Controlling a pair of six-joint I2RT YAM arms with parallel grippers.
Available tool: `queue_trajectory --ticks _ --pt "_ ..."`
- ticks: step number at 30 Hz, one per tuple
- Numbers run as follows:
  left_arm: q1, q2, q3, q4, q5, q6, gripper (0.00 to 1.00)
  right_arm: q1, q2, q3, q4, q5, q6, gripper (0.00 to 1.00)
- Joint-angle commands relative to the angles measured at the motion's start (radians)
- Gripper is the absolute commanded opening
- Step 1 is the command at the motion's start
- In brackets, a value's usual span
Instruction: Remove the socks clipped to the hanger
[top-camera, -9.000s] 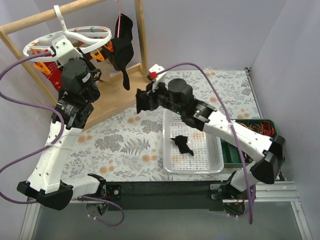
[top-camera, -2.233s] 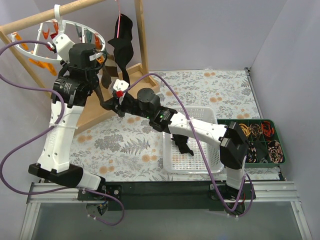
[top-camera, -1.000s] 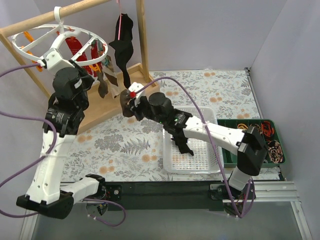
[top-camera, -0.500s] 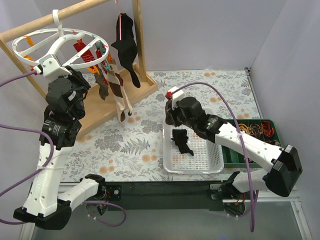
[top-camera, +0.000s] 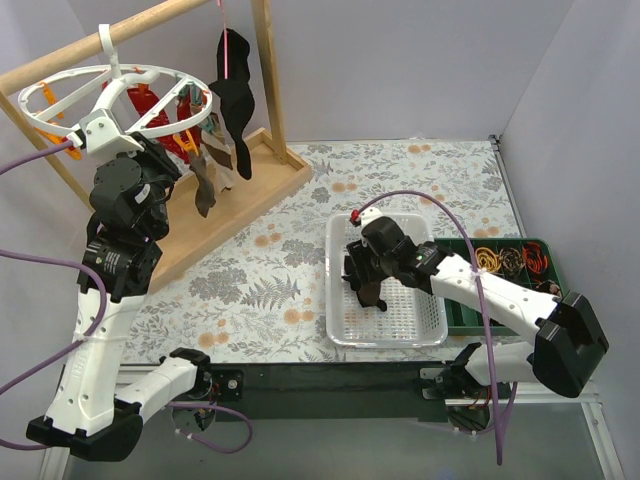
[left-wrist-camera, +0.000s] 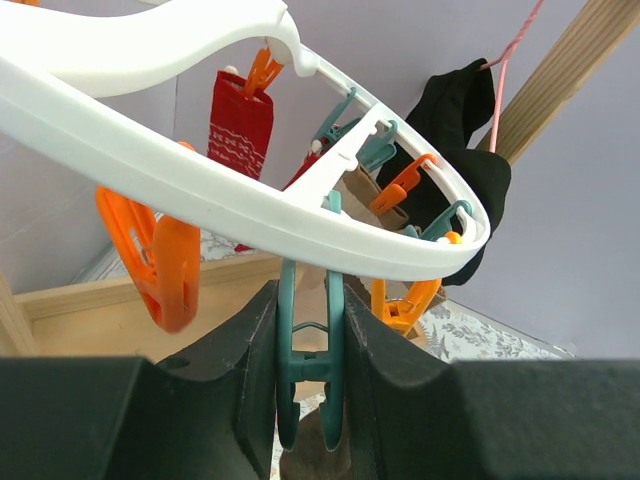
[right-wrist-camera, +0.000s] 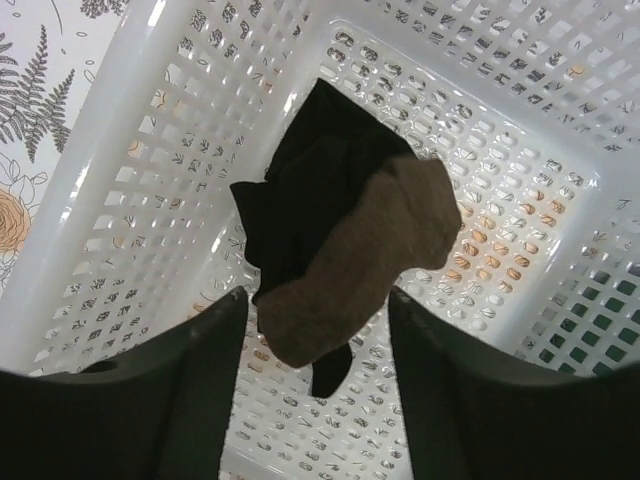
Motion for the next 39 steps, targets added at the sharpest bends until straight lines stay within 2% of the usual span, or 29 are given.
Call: queue_trajectory --ticks 1,4,7,11,16,18,26,34,39 --pt "-0.003 -0.033 0.005 -0.025 -0.004 0.024 0.00 0.000 0.022 0.117 -0.017 0.057 -0.038 0.73" --pt "-0.001 -0.029 0.004 -0.022 0.000 0.020 0.00 0.000 0.068 0.222 -0.014 0.043 -0.084 0.79" --pt "-0.003 -0.024 -0.004 -0.010 0.002 0.014 0.00 0.000 0.144 0.363 0.014 -0.080 -0.127 0.80" --pt "-0.003 -0.007 0.008 -0.022 0.011 -0.006 0.00 0.008 0.241 0.494 0.182 -0.271 -0.139 0.80" --pt "-0.003 -0.001 0.014 -0.038 0.009 -0.024 0.00 0.072 0.382 0.635 0.389 -0.355 -0.156 0.83" --pt "-0.001 0.003 0.022 -0.047 0.006 -0.032 0.00 0.098 0.425 0.674 0.480 -0.371 -0.156 0.84" --pt "-0.003 0.006 0.028 -0.073 -0.012 -0.056 0.00 0.170 0.617 0.905 0.632 -0.385 -0.188 0.88" --pt "-0.003 0.028 0.045 -0.091 -0.008 -0.076 0.00 0.184 0.727 0.988 0.739 -0.389 -0.185 0.89" --pt "-0.001 0.029 0.054 -0.096 -0.009 -0.076 0.00 0.186 0.773 1.016 0.761 -0.336 -0.221 0.89"
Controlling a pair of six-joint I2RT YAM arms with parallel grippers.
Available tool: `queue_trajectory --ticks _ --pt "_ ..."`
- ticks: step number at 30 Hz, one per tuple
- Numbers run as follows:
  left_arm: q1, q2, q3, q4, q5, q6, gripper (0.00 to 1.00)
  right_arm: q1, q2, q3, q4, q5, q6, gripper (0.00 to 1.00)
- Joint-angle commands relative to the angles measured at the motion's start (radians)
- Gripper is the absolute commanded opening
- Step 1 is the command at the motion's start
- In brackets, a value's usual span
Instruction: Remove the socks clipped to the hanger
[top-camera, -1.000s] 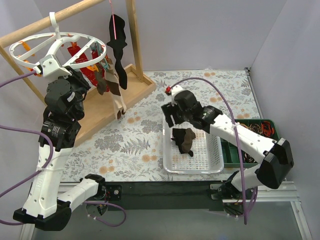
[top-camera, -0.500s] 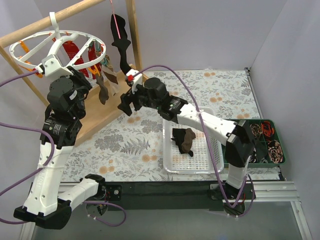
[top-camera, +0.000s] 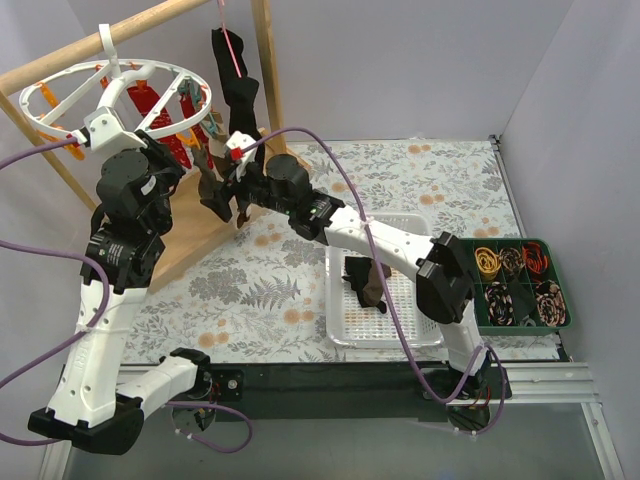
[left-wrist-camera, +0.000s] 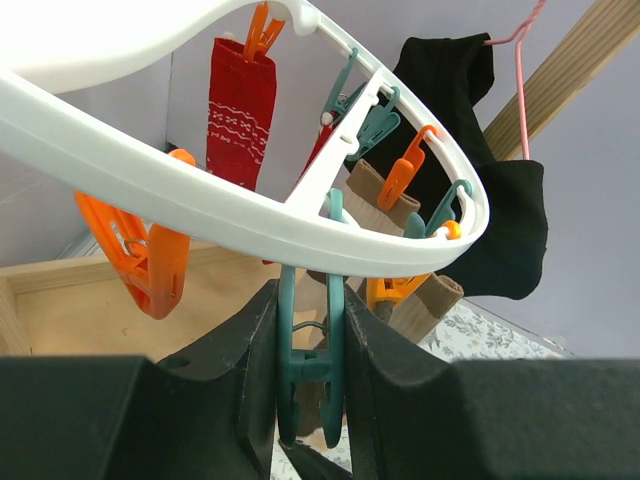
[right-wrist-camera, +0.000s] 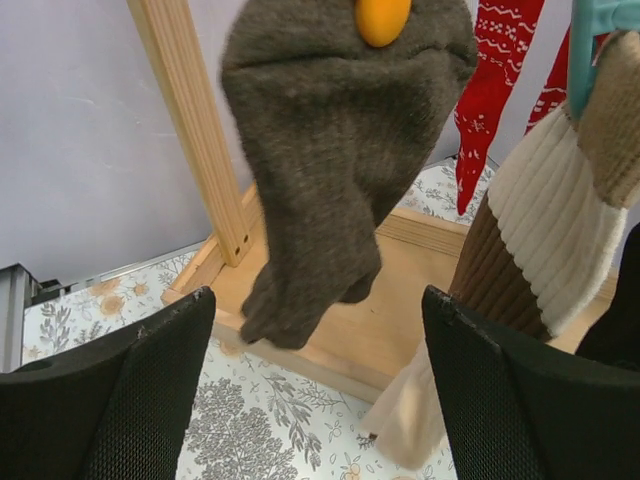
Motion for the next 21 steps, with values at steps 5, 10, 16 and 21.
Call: queue_trajectory --ticks 5,10,16,21 --pt "-0.001 -0.003 0.026 -0.045 -0.001 -0.007 0.00 0.004 0.081 0.123 0.093 0.055 -0.050 0.83" --pt "-0.003 0.000 0.024 -0.042 0.013 -0.010 0.00 0.004 0.111 0.169 0.107 0.056 -0.042 0.72" --pt "-0.003 0.000 0.028 -0.045 0.014 -0.010 0.00 0.004 0.136 0.205 0.120 0.079 -0.038 0.62" --pt "-0.003 -0.002 0.028 -0.050 0.020 -0.016 0.00 0.004 0.151 0.231 0.124 0.102 -0.034 0.54"
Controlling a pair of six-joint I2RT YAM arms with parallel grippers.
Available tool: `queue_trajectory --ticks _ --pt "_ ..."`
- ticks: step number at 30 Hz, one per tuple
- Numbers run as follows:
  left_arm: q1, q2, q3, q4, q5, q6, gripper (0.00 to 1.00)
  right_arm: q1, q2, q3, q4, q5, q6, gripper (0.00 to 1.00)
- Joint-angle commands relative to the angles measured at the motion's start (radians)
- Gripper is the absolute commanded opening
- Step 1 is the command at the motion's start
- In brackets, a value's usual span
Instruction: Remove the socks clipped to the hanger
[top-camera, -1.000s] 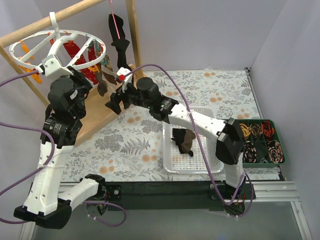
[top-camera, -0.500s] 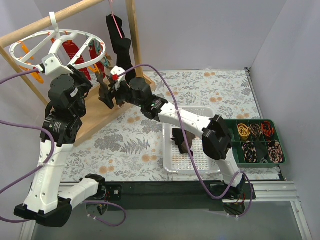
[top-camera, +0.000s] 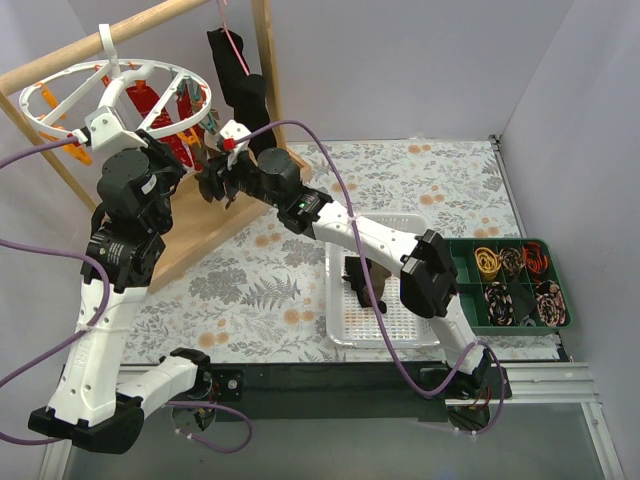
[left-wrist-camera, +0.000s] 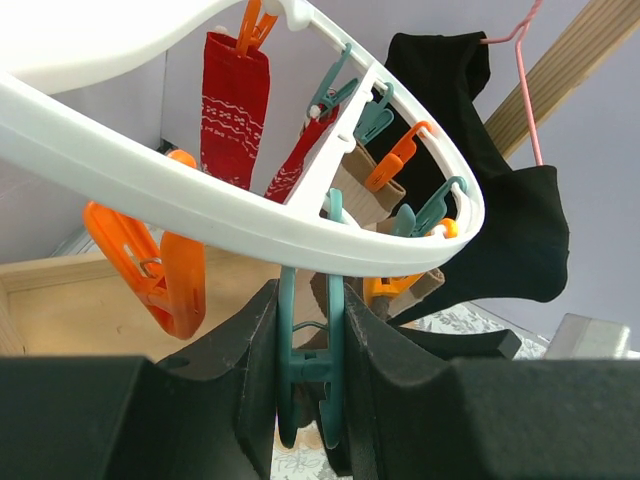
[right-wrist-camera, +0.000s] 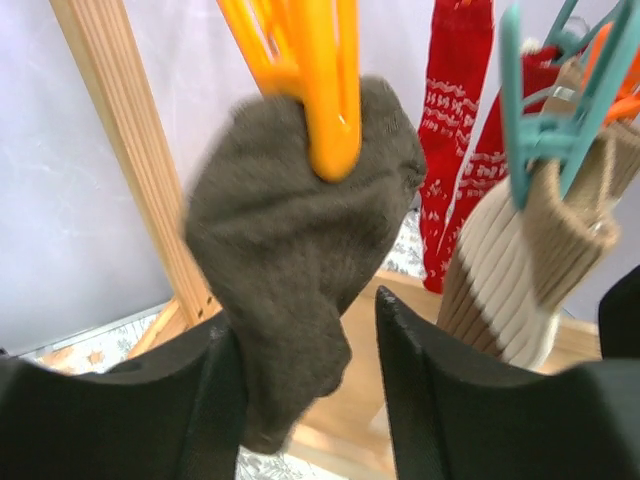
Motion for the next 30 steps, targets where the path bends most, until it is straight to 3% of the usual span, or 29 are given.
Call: queue_trajectory --ticks 1,3,6,7,11,14,17,30 --pt "-0.003 -0.005 0.022 -0.042 0.014 -0.007 0.00 0.004 0.020 0.067 0.071 0.032 -0.002 0.48" --pt "-0.003 -0.010 0.021 -0.044 0.020 -0.010 0.00 0.004 0.021 0.073 0.067 0.023 0.001 0.31" --pt "-0.003 -0.010 0.037 -0.062 0.029 -0.022 0.11 0.004 0.000 0.058 0.067 0.003 0.014 0.16" --pt "-0.001 -0.008 0.044 -0.067 0.044 -0.025 0.22 0.003 -0.008 0.038 0.069 0.000 0.017 0.14" --pt "-0.001 -0.001 0.085 -0.116 0.086 -0.085 0.44 0.004 -0.054 -0.007 0.067 -0.009 0.032 0.08" --pt "-0.003 0.013 0.120 -0.168 0.121 -0.105 0.53 0.004 -0.078 -0.031 0.064 -0.026 0.032 0.07" --pt "-0.003 0.019 0.154 -0.206 0.158 -0.123 0.57 0.006 -0.106 -0.053 0.060 -0.026 0.037 0.07" --pt "-0.001 0.114 0.272 -0.242 0.318 -0.214 0.56 0.019 -0.174 -0.088 0.005 -0.043 0.029 0.06"
